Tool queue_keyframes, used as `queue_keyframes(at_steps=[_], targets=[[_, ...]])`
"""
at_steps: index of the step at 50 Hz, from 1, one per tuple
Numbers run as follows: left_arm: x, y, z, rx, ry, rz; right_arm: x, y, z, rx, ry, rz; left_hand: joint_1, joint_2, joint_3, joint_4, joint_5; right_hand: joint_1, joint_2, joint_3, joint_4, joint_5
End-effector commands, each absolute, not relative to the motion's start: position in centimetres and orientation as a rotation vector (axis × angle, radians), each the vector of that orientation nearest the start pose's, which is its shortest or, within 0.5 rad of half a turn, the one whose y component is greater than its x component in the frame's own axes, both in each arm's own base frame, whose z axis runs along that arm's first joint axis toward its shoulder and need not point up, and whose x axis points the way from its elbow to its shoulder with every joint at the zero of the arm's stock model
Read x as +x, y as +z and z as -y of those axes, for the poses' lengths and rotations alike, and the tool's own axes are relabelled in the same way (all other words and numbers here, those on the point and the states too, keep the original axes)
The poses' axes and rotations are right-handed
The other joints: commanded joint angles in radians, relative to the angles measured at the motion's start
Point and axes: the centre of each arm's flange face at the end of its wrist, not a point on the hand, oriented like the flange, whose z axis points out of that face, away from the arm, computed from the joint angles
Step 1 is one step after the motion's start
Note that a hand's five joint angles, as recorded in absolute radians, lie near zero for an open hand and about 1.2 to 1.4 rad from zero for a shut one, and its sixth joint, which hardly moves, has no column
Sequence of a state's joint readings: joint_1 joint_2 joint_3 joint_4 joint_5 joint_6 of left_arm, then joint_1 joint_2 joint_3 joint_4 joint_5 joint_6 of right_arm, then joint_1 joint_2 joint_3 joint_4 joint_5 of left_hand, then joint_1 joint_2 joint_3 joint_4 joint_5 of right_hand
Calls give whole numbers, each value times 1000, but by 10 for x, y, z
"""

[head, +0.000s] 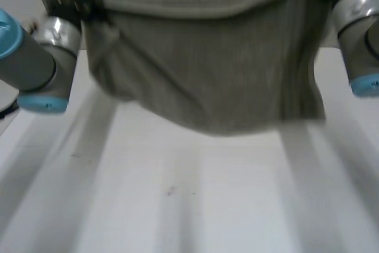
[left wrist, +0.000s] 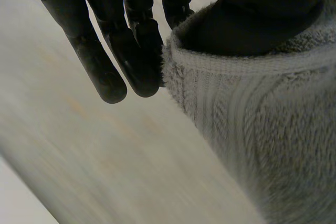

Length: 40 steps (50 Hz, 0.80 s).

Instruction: Fold the towel.

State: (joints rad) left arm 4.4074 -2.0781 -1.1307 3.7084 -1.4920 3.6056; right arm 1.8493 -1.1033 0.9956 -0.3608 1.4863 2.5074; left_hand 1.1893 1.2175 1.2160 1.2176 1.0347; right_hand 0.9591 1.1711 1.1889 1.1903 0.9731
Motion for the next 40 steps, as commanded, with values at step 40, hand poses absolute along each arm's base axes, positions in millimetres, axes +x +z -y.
queue_keyframes(at_steps=[40], targets=[[-218, 127, 301, 1030, -1883, -2138, 174, 167, 311, -1030, -1775, -2330, -339, -367, -365, -367, -359, 437, 225, 207, 206, 249]])
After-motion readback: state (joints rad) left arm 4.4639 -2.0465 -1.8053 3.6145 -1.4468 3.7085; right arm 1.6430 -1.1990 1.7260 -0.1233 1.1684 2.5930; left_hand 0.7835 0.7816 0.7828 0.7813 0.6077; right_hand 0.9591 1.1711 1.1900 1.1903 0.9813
